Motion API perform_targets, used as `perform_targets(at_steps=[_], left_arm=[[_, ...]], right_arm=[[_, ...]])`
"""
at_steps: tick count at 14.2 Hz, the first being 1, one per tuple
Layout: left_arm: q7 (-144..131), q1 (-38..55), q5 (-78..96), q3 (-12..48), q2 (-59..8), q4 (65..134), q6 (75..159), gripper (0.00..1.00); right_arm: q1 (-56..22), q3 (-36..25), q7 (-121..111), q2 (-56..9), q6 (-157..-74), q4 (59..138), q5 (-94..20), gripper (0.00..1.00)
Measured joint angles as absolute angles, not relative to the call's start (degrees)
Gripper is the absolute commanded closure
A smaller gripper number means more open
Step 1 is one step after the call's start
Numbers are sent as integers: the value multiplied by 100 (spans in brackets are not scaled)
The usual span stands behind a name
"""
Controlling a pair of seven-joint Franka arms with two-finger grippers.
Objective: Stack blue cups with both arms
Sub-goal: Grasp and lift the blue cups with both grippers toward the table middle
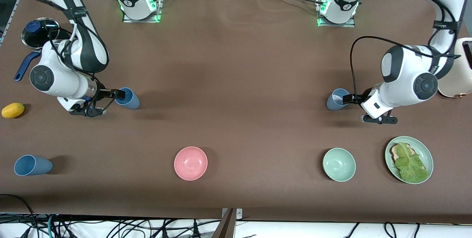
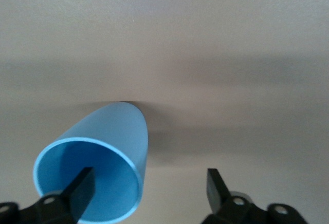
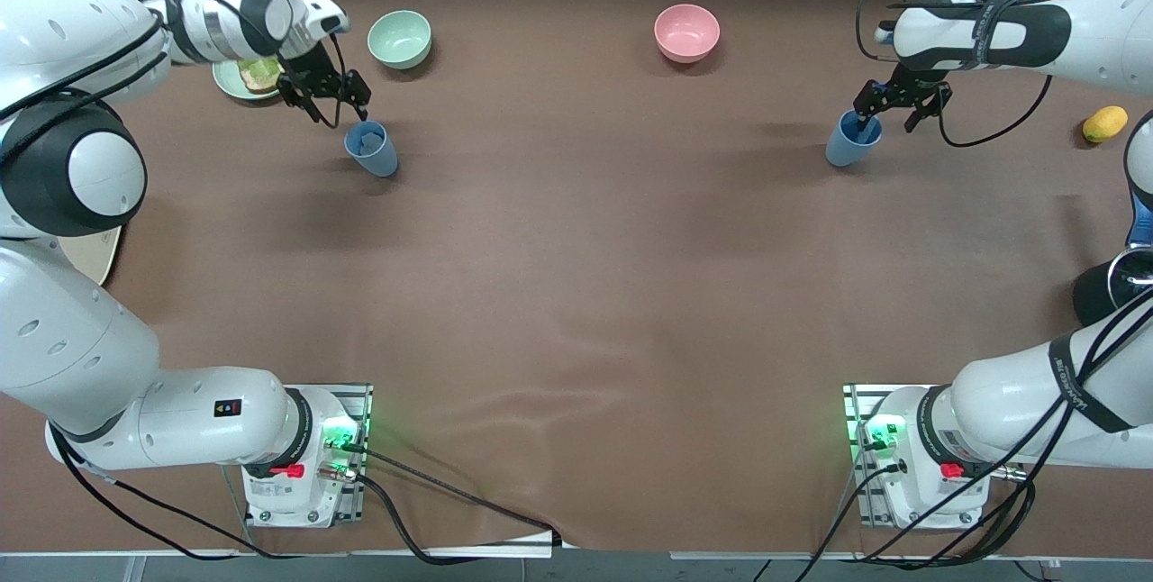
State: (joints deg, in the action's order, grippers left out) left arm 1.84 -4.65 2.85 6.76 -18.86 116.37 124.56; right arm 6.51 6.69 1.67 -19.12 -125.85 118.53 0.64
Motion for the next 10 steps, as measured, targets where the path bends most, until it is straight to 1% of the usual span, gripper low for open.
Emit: perform_targets(at_steps=[1,2,3,4,7,10], left_arm=[[189,-465,284,676,-1897,11813,12664,34],[192,-465,284,676,-1914,11935,12773,64],[195,-465,284,676,-1929,12003,12830,86],[200,-465,284,676,-1941,12035,12836,100],[214,-465,284,676,-1948,12037,12837,100],[217,-456,284,688,-1945,12010,12835,100]], right_arm=[[651,670,227,-1965,-12589,11852,64,100],[651,669,321,-2012,-12586,11852,63,100],[651,670,470,-2051,-12582,11852,63,100],[650,670,604,-2073,-12577,11850,63,100],[635,681,696,-2073,-12343,11679,61,100],[592,699,704,-2076,-11539,11071,53,100]])
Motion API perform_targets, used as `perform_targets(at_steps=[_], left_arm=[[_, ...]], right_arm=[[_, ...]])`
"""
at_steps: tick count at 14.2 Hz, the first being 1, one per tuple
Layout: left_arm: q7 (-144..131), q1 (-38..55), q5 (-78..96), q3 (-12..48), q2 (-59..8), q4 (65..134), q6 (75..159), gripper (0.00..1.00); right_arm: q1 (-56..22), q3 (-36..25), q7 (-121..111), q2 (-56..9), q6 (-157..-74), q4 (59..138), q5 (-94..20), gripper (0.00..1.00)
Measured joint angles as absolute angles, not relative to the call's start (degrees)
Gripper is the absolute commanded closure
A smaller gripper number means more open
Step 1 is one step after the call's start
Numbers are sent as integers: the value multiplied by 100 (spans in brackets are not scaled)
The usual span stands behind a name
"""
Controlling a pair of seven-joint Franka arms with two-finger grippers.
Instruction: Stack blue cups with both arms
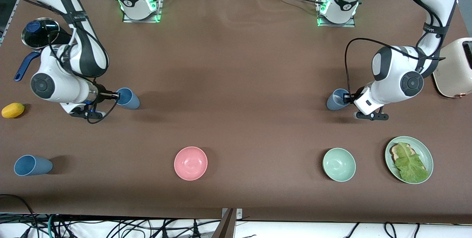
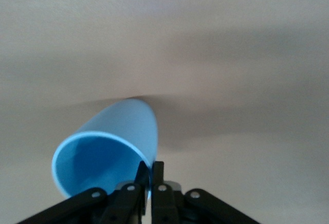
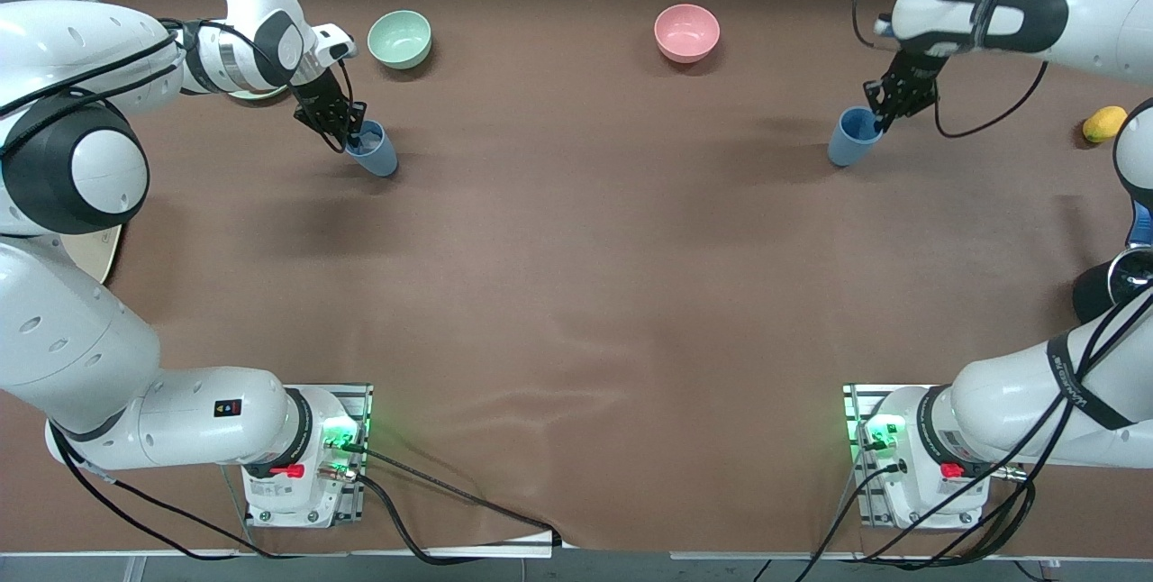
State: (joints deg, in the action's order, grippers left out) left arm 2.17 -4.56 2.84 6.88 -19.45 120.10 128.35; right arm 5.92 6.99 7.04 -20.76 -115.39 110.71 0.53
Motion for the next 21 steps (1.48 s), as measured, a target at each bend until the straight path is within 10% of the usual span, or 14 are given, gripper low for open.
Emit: perform_targets(at_steps=[14,16,21], left_arm=[[-2541,833,291,2473,-2985,10621,13259,100],[-2671,1050,291,2471,-3336,10433,13456,4],[-2805,945,291,2456,-3255,10120,13086,0]], right_arm=[[-517,772,1948,-2171,-9592,8939,-508,100],[-1017,787,2767,-2173,-9525,8707,-585,100],[-2067,801,4660,-2365,-9770,8338,-1035,100]])
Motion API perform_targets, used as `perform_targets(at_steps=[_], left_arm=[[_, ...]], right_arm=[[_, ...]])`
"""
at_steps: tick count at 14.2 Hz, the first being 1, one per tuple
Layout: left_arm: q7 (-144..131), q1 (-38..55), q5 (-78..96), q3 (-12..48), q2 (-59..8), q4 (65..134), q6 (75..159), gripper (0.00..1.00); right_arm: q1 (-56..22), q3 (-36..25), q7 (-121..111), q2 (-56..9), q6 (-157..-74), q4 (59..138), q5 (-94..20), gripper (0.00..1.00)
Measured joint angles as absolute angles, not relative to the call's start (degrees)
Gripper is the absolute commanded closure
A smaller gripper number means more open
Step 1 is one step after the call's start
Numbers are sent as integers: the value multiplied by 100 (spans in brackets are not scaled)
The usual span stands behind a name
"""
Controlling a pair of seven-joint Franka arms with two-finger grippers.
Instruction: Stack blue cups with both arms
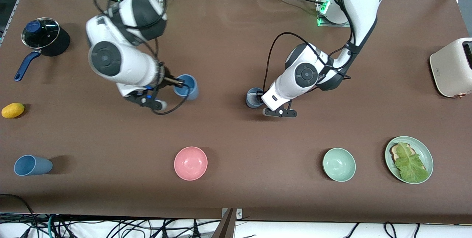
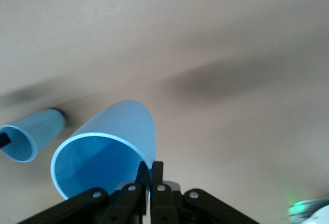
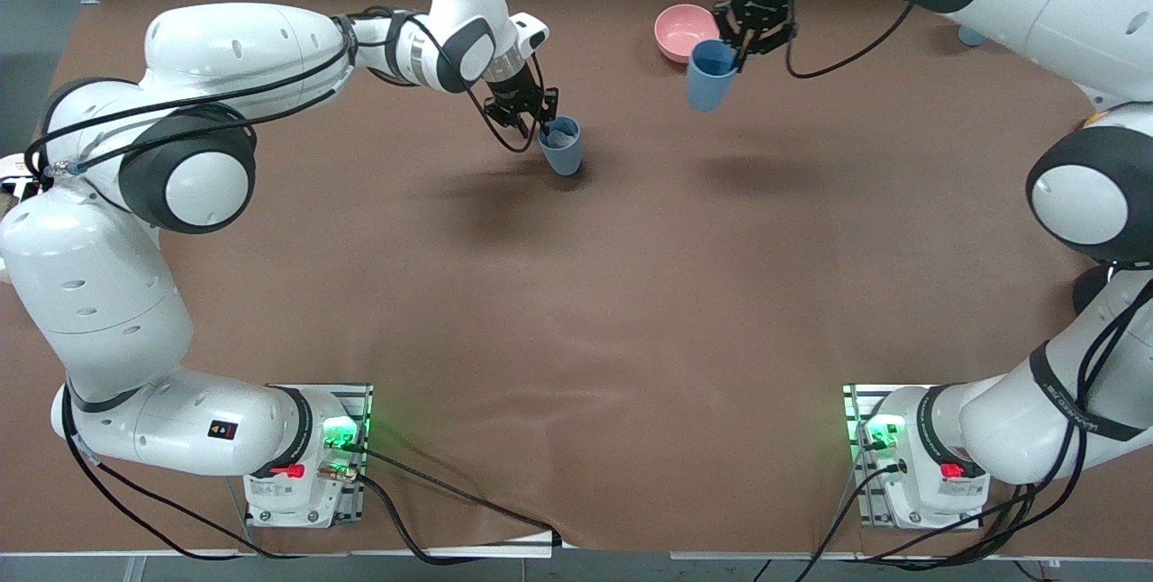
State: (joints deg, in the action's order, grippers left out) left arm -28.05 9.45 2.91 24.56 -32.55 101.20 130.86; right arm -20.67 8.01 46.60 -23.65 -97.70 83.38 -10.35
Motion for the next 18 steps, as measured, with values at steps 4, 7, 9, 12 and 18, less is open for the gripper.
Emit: perform_targets(at_steps=[4,7,9,12,18], left_arm=[[-2678,624,287,2452,-2490,9588,11265,0],[-1865,206,270,2404,-2146,8881,9823,0],[-1108,-217,122,2366,-2127,8644,9458,0],[-217,-733,-307,2353,-2090,8534,9223,0],[1,-855,-536,2355,-1537,8476,8994,0]], right_arm=[[-2780,802,5912,-2991,-10096,7507,-1061,100],[-3182,800,6568,-3353,-10408,7139,-1063,100],[-3385,799,6912,-3491,-10767,7102,-1063,100],[-3522,797,7162,-3608,-11122,7096,-1063,100],[-3803,796,7354,-3819,-11163,7086,-1062,100]])
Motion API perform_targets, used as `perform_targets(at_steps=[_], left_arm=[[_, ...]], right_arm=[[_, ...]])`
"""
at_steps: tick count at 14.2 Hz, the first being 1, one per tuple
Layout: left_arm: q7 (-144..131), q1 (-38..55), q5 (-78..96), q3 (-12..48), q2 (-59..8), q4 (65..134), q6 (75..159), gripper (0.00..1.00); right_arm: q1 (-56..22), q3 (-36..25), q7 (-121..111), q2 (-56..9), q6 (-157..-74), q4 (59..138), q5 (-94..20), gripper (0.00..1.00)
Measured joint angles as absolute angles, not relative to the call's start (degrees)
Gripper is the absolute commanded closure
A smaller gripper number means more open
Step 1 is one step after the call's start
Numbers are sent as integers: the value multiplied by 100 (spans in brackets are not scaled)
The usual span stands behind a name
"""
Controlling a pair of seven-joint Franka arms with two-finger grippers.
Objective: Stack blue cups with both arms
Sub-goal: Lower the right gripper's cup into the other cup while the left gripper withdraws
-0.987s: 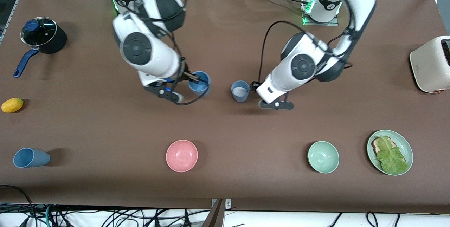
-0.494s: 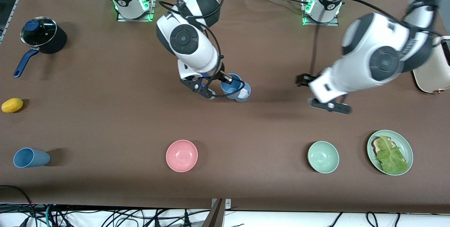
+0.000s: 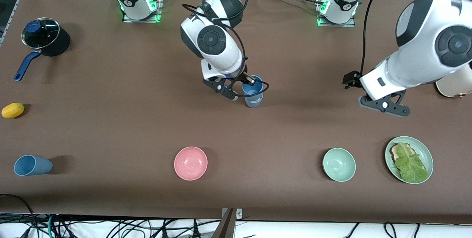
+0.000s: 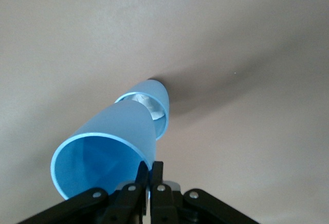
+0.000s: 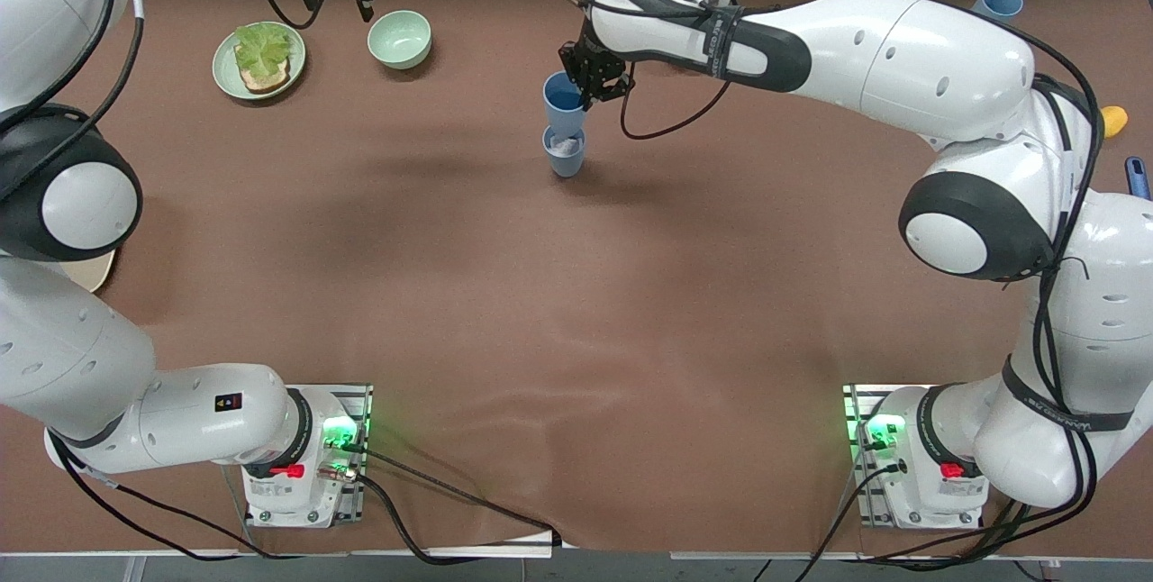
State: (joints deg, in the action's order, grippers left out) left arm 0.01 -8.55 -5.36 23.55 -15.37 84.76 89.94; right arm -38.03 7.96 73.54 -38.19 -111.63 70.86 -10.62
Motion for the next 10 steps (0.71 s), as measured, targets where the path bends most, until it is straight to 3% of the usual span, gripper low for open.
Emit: perform_targets(at_steps=[4,9,10], left_arm=[[123,-1212,-532,2293,-1297,8452,9002,0],[182,-412,-515,1007,-985,8581,9520,0],[182,-169,-501,721,-859,8742,9585,0]], right_arm=[[-3842,784,7355,-3869,-11161,7085,-1057,100],[-3861,771,7331,-3920,-11105,7124,-1030,100],[-3873,771,7331,-3938,-11105,7124,-1030,72]])
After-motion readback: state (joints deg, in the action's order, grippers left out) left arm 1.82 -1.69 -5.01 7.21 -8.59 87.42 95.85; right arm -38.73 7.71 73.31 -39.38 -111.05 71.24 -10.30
